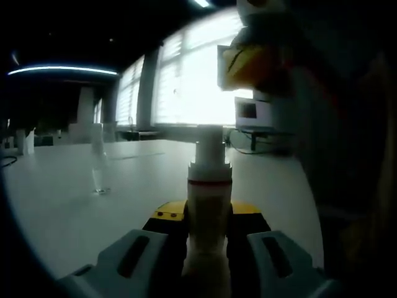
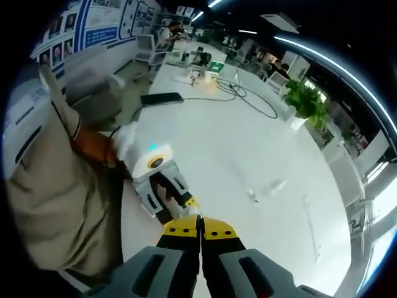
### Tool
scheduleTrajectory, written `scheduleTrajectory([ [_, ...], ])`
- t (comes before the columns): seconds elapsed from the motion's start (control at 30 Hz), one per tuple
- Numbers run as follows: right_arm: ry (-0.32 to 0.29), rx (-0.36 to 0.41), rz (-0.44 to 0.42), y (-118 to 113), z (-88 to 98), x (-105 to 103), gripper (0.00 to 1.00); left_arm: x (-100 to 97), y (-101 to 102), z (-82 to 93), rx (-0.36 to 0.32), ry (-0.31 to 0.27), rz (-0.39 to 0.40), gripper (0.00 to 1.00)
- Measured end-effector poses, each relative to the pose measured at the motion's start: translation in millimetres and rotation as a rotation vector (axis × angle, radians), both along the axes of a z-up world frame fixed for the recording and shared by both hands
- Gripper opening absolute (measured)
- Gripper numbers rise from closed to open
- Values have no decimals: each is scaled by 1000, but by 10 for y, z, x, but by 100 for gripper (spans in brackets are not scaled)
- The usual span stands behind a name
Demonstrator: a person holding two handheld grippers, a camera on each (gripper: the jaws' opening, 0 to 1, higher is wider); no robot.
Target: Clamp pump bottle remove cover press pump head put on cover
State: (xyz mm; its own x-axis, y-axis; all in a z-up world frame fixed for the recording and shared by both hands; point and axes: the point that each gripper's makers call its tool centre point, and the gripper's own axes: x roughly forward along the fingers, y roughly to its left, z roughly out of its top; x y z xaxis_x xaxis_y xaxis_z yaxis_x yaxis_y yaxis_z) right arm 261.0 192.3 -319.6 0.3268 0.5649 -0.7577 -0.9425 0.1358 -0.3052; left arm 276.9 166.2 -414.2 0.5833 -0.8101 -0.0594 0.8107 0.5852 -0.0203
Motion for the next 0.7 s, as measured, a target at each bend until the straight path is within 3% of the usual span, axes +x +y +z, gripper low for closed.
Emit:
scheduleTrajectory([
  [0.23,33,-96,73,44,-104,-49,0,1,8,-10,3,1,-4,14],
  [0.7,29,-219,134,96,-207,-18,0,14,23,-25,11,-7,-7,14],
])
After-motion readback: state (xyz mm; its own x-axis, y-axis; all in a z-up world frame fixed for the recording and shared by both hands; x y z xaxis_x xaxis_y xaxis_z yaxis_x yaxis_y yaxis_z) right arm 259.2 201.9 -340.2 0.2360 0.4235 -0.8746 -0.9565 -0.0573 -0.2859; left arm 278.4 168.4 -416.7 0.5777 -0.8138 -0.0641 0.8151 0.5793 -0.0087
